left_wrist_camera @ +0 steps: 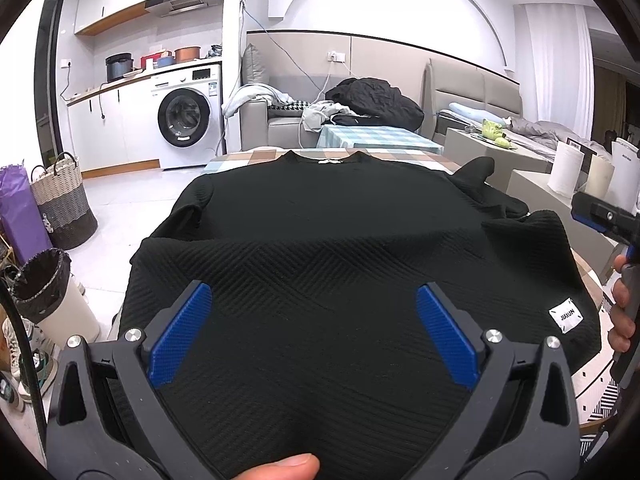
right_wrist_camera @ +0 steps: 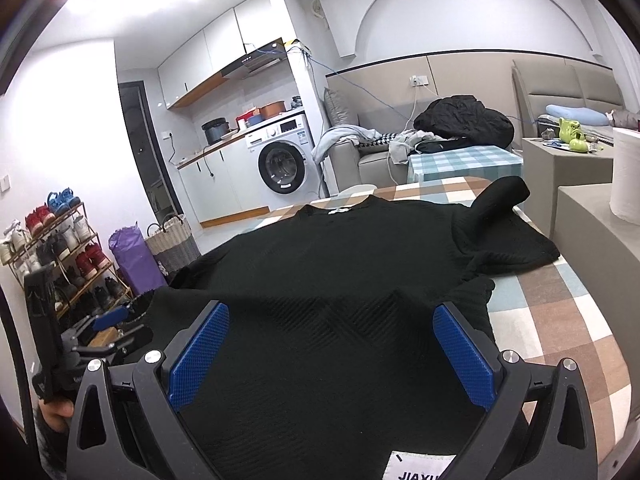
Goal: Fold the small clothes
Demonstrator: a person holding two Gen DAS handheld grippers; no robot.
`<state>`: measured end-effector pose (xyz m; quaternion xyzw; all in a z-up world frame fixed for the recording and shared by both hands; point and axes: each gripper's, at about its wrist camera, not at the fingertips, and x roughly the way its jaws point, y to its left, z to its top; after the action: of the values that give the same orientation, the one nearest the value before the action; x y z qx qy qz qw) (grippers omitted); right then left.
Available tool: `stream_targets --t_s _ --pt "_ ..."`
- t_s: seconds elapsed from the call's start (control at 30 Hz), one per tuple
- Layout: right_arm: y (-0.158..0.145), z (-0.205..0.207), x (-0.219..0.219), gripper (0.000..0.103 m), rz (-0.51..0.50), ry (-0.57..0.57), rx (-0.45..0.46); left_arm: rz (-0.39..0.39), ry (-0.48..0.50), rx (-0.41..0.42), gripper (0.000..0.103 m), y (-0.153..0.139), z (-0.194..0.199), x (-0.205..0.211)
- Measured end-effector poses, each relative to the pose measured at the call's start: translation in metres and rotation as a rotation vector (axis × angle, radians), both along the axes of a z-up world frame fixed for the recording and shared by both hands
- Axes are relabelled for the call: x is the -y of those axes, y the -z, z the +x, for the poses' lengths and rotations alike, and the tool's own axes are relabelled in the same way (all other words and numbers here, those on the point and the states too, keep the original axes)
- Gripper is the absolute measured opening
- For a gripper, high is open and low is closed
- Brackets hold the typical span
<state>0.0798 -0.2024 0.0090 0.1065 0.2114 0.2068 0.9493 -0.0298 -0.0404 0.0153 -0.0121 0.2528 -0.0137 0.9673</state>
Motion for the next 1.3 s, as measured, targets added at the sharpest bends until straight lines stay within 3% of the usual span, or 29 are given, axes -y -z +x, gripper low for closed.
stream_targets --t_s 0.57,1.3 --pt "0.001 -0.001 0.007 0.103 0.039 -0.002 -0.02 -0.004 -0.007 -0.004 0.102 0.0 0.002 0.002" --pt "-0.008 -0.009 -0.001 0.103 -0.013 -0.008 0.028 -0.008 -0.02 0.015 0.102 -0.005 -0.001 0.005"
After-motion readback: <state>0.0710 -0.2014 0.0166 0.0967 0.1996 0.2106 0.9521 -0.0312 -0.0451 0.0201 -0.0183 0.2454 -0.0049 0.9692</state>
